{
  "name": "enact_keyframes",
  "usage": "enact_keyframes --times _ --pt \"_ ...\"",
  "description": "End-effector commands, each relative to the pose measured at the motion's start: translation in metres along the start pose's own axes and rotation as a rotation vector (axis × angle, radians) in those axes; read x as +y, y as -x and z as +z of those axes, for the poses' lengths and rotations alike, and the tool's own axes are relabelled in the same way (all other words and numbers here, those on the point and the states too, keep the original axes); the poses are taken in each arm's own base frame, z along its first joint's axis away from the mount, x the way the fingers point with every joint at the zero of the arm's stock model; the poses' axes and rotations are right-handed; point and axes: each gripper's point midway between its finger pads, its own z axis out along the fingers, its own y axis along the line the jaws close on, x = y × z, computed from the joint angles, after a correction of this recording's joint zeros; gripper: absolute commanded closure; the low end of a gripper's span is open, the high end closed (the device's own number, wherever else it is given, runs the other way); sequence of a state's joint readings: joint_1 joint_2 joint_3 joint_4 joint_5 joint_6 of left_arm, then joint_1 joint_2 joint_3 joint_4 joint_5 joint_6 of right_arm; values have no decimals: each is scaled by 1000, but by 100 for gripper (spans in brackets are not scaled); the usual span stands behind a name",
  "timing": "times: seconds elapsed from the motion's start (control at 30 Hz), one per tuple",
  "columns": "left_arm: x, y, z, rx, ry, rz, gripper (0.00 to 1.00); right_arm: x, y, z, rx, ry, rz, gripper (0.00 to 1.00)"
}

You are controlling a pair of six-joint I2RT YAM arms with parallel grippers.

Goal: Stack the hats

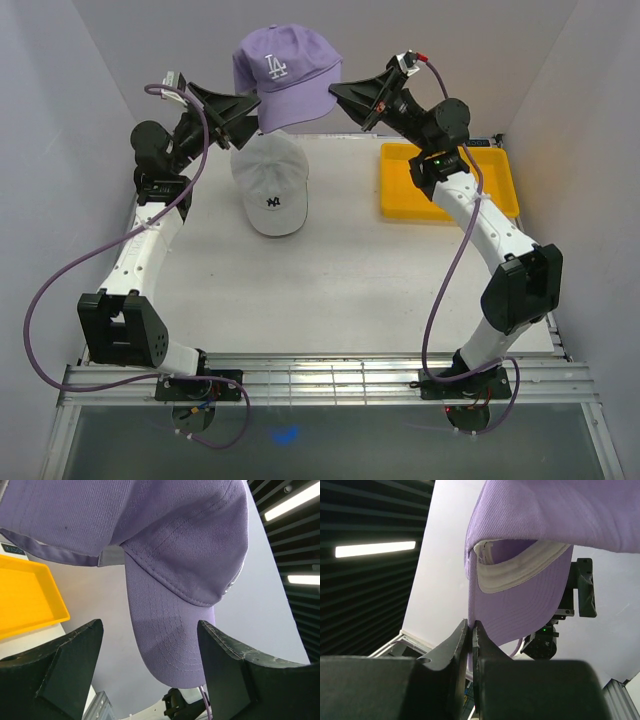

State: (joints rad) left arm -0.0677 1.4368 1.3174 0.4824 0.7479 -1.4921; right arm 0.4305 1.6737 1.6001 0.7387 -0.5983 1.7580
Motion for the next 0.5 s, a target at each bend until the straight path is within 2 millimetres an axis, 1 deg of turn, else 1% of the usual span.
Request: enact_keyframes --times 0.0,0.17,0.27,0.4,0.47 --pt "-21 -4 -3 6 -55 28 14 29 -8 2 0 118 -28 92" --pt "-23 -6 -5 8 -65 29 14 23 -14 4 10 124 -4 92" --pt "-31 -6 -6 5 -88 32 14 20 -16 6 14 120 3 92" --pt "-39 -8 -8 7 -105 35 18 11 -15 7 13 106 12 92" --pt "-44 -10 -11 4 -113 38 24 6 -13 7 9 96 17 92"
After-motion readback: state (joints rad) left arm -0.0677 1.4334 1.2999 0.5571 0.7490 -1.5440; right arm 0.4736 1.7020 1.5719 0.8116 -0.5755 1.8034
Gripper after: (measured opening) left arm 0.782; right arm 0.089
